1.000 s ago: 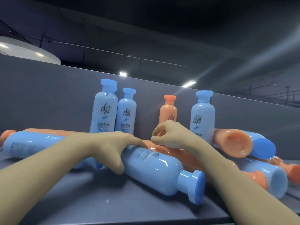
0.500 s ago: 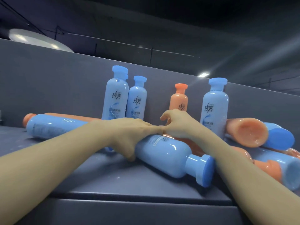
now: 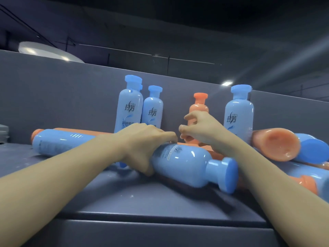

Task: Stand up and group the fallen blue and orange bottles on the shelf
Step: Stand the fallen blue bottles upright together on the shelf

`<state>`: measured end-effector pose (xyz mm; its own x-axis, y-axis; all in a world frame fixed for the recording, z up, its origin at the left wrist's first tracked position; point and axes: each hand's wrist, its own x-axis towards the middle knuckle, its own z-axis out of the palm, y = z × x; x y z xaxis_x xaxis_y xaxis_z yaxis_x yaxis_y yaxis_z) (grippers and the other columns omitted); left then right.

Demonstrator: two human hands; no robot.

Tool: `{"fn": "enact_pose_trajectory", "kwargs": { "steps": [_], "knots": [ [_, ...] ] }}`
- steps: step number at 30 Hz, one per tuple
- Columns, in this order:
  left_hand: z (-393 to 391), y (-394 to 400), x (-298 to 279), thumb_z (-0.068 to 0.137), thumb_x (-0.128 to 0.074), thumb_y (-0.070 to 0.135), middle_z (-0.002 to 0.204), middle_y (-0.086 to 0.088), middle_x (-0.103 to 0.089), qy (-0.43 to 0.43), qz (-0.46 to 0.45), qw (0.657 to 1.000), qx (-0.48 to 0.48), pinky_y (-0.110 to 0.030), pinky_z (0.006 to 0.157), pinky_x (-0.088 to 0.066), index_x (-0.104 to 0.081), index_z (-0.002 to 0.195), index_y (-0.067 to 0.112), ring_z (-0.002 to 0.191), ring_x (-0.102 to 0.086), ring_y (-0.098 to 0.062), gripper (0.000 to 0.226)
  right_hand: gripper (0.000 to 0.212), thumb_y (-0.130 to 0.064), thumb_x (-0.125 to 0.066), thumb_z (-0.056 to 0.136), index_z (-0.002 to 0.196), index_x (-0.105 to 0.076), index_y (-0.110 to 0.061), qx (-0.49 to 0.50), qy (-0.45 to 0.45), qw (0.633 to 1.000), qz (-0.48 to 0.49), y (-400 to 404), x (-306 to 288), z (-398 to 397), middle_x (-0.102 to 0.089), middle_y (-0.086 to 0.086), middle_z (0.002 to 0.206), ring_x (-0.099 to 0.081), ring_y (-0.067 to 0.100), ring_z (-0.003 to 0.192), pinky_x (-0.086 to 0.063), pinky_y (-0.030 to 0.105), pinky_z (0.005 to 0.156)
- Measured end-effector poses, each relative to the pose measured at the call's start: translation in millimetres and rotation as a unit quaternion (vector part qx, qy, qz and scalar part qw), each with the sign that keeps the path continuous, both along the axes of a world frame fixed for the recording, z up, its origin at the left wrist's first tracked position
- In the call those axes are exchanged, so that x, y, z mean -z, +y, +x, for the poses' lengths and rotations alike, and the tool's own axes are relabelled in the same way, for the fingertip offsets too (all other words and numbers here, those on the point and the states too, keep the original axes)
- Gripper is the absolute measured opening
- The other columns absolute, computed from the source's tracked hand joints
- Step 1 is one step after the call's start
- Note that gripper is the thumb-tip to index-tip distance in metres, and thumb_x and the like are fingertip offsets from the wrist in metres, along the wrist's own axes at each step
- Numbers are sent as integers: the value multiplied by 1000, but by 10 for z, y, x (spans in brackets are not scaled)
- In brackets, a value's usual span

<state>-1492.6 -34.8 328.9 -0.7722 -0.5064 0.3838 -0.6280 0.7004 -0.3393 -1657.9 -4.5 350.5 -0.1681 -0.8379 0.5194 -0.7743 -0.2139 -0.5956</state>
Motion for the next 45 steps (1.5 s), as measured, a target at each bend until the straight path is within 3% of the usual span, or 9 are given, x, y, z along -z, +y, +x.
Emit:
{"fn": "enact_pose_trajectory", "kwargs": {
  "steps": [5,8,11,14,16,24,29,33,45],
  "knots": [
    [81,-131,-21,58,-75,32,96,12,-59,81,7,996,36,-33,76,-49,-42,114,32,86,-56,-18,65,16,-9,-55,92,108,-60,-8,-74,-108,991,4,35,-23,-11,-69,10,85,-64,17,72,-51,21,65],
    [107,-195,-10,56,-76,30,79,16,-54,166,28,983,73,-29,69,-47,-43,101,36,75,-55,-16,56,28,-15,-38,102,80,-56,-13,-168,-251,953,-9,56,-76,-6,-64,4,54,-57,13,44,-46,13,41],
    [127,-278,9,48,-71,37,66,15,-54,272,69,951,127,-28,61,-44,-40,79,38,61,-54,-8,44,28,-7,-39,97,74,-44,-23,-236,-247,940,-9,40,-60,-42,-47,-10,36,-45,7,31,-41,15,37],
    [157,-324,-7,42,-67,41,77,9,-64,344,119,917,165,-33,68,-53,-52,87,25,72,-62,-13,51,40,17,-36,83,96,-59,-13,-267,-153,951,31,45,-13,17,-65,1,73,-65,14,65,-59,34,67],
    [184,-325,-15,44,-71,30,75,20,-64,372,153,897,184,-15,63,-50,-53,84,27,67,-59,0,44,55,16,-41,73,114,-55,-17,-272,-105,955,51,51,14,48,-61,10,99,-63,20,87,-52,39,79],
    [244,-311,-97,51,-74,11,72,22,-67,416,230,833,283,-9,61,-47,-58,89,22,71,-63,5,43,40,-9,-58,92,126,-47,-27,-281,-43,959,-7,37,119,230,-61,-3,95,-60,7,81,-48,13,66],
    [287,-290,-109,41,-75,33,97,-5,-70,457,291,783,307,-43,70,-56,-56,96,27,91,-68,-25,59,35,-15,-58,91,124,-50,-27,-290,-45,956,7,55,122,243,-65,12,117,-65,27,107,-51,43,95],
    [321,-299,-113,46,-72,30,90,0,-71,442,343,766,316,-35,59,-54,-54,103,20,82,-69,-19,60,50,-1,-59,88,112,-45,-43,-348,-82,932,58,28,164,243,-70,1,96,-70,10,84,-58,24,72],
    [312,-353,-51,55,-70,24,118,-20,-62,417,433,735,315,-58,83,-50,-46,127,16,102,-65,-36,77,80,-8,-75,59,125,-42,-39,-333,-145,930,61,-22,237,291,-68,-4,112,-69,17,99,-58,38,78]
  ]
}}
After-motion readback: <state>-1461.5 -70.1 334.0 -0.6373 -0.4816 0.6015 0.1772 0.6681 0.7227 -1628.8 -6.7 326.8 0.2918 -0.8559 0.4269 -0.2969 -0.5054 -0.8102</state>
